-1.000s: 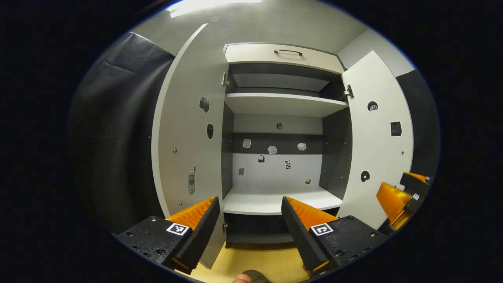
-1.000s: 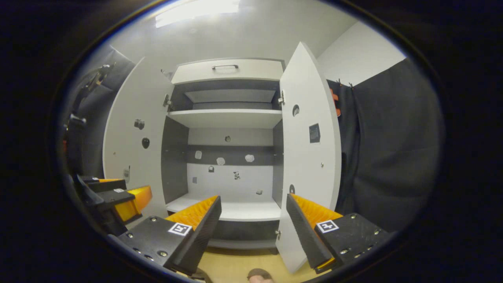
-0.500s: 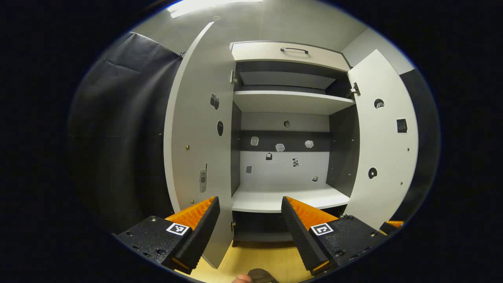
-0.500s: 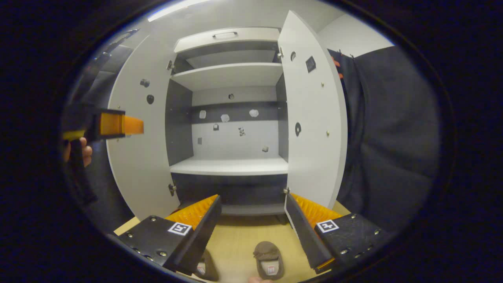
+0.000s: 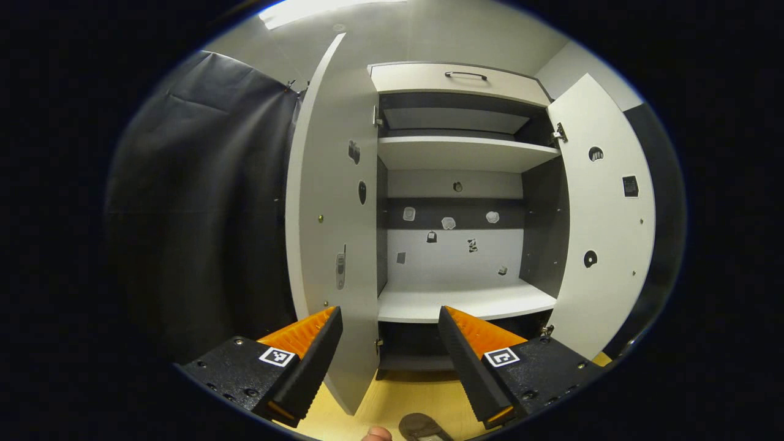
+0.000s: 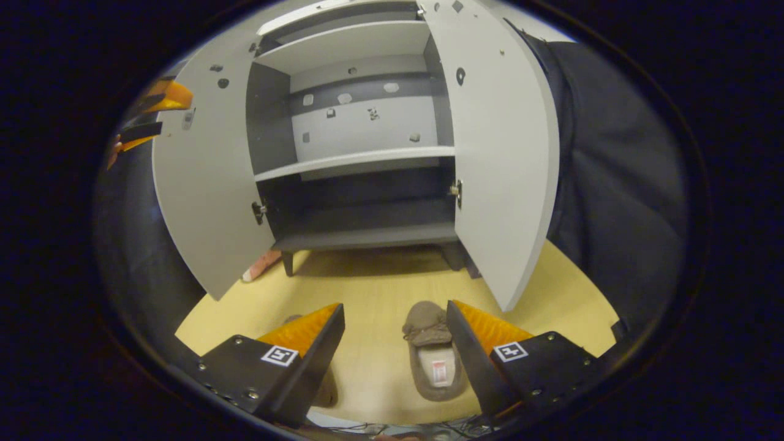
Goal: Grab one shoe with the right hand and put it into the shoe cabinet, grab the other shoe with the left hand and put it into the shoe cabinet; then close the right door with the right hand and the left door with the left hand.
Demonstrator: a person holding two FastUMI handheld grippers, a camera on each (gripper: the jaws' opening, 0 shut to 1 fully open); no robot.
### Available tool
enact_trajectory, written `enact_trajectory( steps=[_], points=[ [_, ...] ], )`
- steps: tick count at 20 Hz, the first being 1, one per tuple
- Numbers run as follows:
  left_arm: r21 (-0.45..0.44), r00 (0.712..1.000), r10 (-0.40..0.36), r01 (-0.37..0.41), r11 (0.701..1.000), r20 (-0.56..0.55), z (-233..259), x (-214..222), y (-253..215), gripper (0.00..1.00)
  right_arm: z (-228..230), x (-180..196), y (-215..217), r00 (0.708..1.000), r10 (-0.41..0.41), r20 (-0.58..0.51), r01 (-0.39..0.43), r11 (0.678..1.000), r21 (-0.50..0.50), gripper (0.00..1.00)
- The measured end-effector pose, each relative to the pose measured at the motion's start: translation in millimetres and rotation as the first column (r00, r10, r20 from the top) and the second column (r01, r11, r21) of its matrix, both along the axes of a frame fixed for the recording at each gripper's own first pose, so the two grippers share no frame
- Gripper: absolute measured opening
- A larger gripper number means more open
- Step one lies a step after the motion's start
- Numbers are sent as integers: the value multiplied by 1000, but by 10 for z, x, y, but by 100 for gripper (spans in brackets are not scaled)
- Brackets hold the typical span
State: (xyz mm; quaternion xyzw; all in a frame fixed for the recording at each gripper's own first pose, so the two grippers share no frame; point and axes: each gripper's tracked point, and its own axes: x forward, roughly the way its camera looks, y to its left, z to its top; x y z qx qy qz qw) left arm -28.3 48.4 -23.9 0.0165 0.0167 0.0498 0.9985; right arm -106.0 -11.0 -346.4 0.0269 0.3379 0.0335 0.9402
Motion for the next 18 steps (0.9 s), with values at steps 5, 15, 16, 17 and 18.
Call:
enact_trajectory(
  steps=[5, 15, 16, 17, 18],
  points=[
    [9, 999, 30, -30, 1000, -26, -103, -107, 146, 96, -742, -110, -15, 989, 16, -146, -16, 1000, 0, 100],
    [30, 995, 61, -58, 998, -85, -292, -235, 308, 96, -1638, 119, -47, 962, 40, -270, -65, 994, -86, 71],
    [32, 994, 61, -58, 998, -90, -309, -245, 312, 96, -1621, 166, -85, 963, 34, -268, -68, 991, -118, 70],
    [34, 994, 60, -57, 998, -94, -320, -250, 306, 96, -1718, 217, -143, 965, 29, -260, -70, 986, -150, 56],
    [32, 994, 58, -55, 998, -97, -332, -245, 294, 96, -1723, 240, -218, 967, 10, -255, -60, 980, -187, 42]
  ],
)
